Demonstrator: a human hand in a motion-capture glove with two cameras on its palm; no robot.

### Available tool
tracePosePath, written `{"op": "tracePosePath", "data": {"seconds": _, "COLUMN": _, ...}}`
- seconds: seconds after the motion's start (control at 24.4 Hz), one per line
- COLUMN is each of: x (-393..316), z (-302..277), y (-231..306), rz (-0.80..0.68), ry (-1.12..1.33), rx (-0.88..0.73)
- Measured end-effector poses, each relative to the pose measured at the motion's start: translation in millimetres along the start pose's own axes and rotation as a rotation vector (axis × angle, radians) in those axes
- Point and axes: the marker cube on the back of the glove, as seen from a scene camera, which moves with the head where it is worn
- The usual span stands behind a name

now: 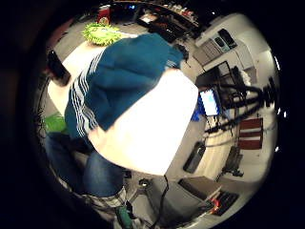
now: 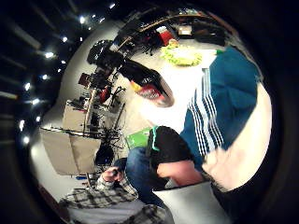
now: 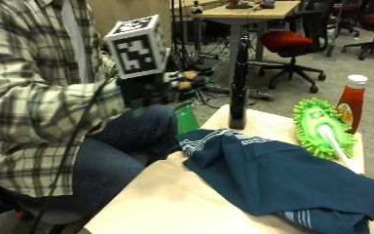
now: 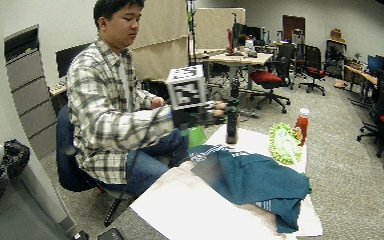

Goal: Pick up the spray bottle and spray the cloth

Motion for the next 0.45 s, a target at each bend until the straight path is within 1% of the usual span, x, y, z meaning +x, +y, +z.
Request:
{"op": "tracePosePath", "data": {"seconds": 0.12, "x": -4, "z": 12, "y": 85, "rz": 0.064, "ry": 0.028, "rx": 0.025}}
{"op": "tracePosePath", "data": {"seconds": 0.25, "x": -10, "z": 34, "y": 170, "rz": 0.201, "ry": 0.016, "rx": 0.042}}
{"op": "tracePosePath", "data": {"seconds": 0.33, "x": -14, "z": 55, "y": 224, "rz": 0.267, "ry": 0.016, "rx": 0.025}}
{"op": "tracePosePath", "data": {"seconds": 0.41, "x": -18, "z": 73, "y": 263, "rz": 0.3, "ry": 0.027, "rx": -0.006}}
{"op": "tracePosePath", "data": {"seconds": 0.45, "x": -19, "z": 78, "y": 272, "rz": 0.307, "ry": 0.031, "rx": -0.016}}
